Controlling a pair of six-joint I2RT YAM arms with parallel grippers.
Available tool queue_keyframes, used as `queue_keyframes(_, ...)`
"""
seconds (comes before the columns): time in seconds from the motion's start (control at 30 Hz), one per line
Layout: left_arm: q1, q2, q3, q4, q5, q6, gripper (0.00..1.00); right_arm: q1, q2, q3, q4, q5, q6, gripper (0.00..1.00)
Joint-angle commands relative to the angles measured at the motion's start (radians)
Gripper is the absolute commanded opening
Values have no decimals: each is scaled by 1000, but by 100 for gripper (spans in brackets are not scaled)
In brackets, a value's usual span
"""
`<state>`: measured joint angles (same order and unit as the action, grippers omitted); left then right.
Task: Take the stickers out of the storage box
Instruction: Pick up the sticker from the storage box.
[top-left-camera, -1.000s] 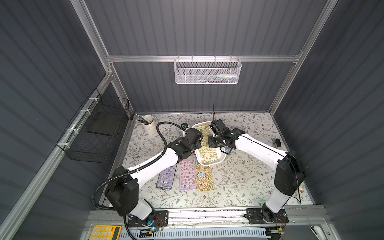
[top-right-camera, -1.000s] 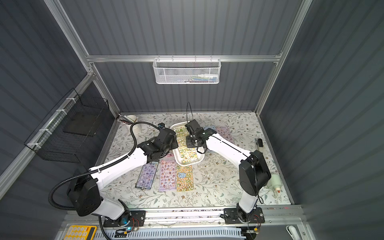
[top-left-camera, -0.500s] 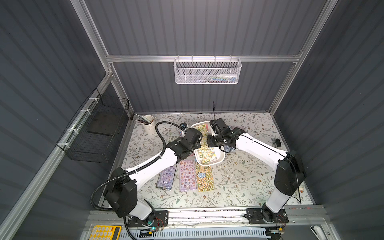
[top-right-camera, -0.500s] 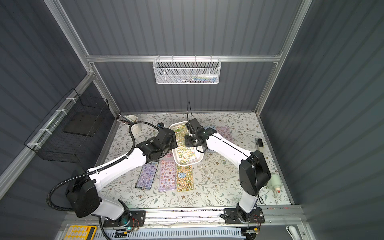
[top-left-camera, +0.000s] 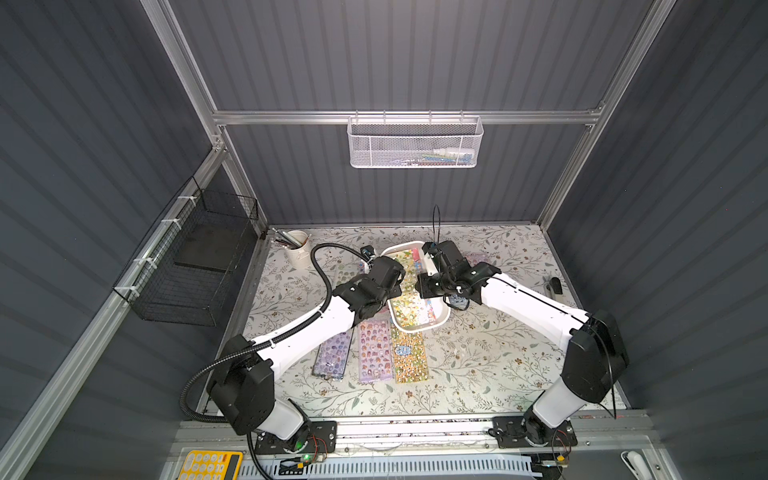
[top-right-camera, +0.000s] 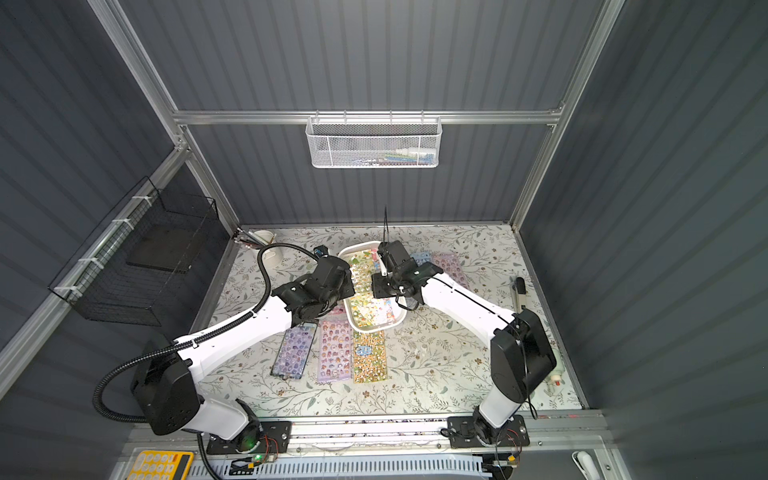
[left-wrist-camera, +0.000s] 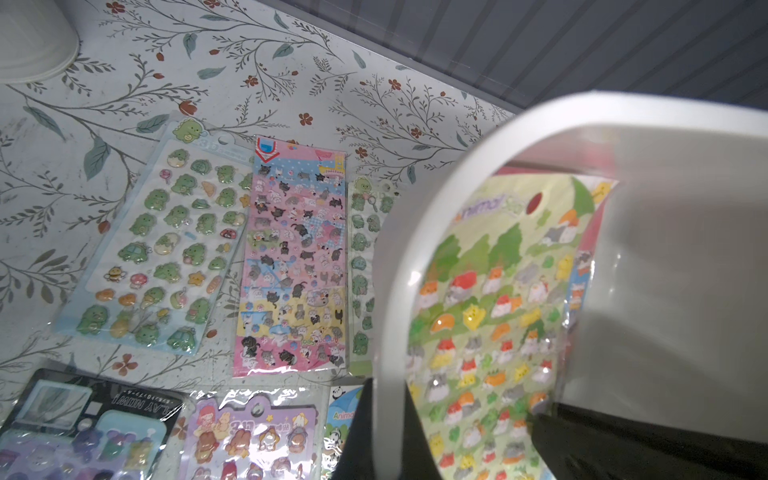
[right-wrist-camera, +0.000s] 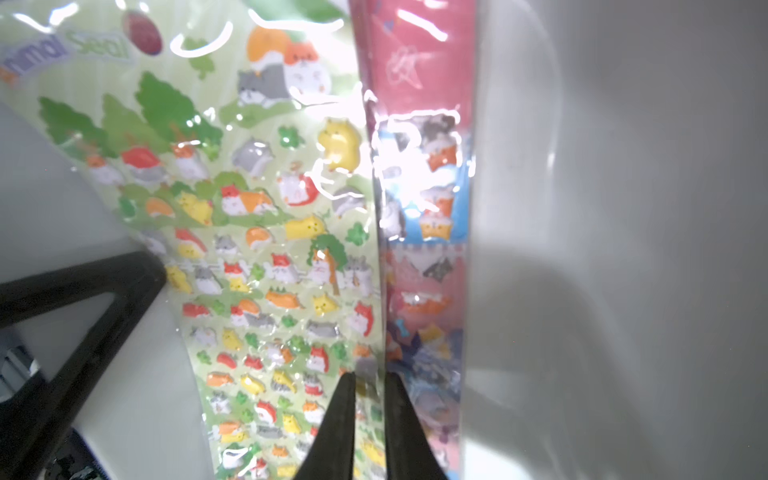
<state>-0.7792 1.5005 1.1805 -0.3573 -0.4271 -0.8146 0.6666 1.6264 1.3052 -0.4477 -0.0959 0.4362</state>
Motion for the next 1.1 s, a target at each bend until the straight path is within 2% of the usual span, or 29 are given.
queue_keyframes(0.0,-5,7,5,46,-4,6,0,3,-40,-34,86,-92,-7,15)
queue_keyframes(0.47,-5,35,8,43,-6,12,0,-38,-99,-120,203,-266,29,13)
queue_keyframes(0.7,-5,27,29,21,-8,21,0,-74,-95,-128,190,-263,53,16)
queue_keyframes(1.07,-5,3,-10,24,-39,20,0,-81,-186,-176,174,-251,61,6)
